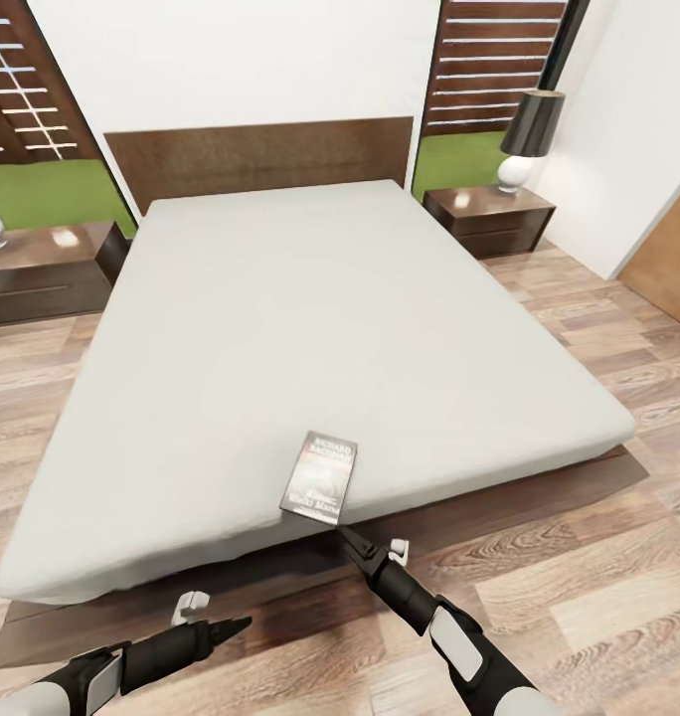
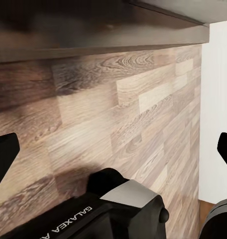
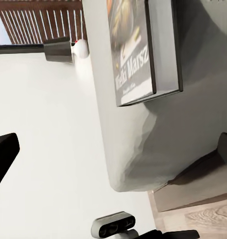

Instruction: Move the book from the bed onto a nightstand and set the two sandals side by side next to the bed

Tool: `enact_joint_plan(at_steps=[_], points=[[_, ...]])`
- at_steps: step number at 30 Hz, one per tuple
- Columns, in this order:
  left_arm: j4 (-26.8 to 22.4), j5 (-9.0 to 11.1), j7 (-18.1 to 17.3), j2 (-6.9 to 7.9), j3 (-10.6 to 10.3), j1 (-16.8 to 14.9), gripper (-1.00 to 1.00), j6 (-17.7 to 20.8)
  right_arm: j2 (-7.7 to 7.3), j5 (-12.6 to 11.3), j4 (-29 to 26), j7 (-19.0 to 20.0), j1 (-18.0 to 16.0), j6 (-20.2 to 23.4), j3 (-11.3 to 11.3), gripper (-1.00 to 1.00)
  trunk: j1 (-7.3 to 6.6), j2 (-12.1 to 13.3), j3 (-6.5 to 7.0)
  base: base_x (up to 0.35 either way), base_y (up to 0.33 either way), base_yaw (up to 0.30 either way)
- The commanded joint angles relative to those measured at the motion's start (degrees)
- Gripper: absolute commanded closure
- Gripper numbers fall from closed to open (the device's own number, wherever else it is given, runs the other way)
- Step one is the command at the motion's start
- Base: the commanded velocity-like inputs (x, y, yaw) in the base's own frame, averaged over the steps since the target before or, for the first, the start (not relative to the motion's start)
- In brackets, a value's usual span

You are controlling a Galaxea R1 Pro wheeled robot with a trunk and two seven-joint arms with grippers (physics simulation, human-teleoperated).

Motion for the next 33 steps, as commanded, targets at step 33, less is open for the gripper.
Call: enact_joint_plan(at_steps=[33], points=[[-0.01, 0.31, -0.17, 0.01, -0.22, -0.02, -1.0, 0.24, -0.02, -0.62, -0.08, 0.05, -0.03, 0.53, 0.16, -1.0, 0.01, -0.01, -0.03, 0.047, 0.014, 0.0]])
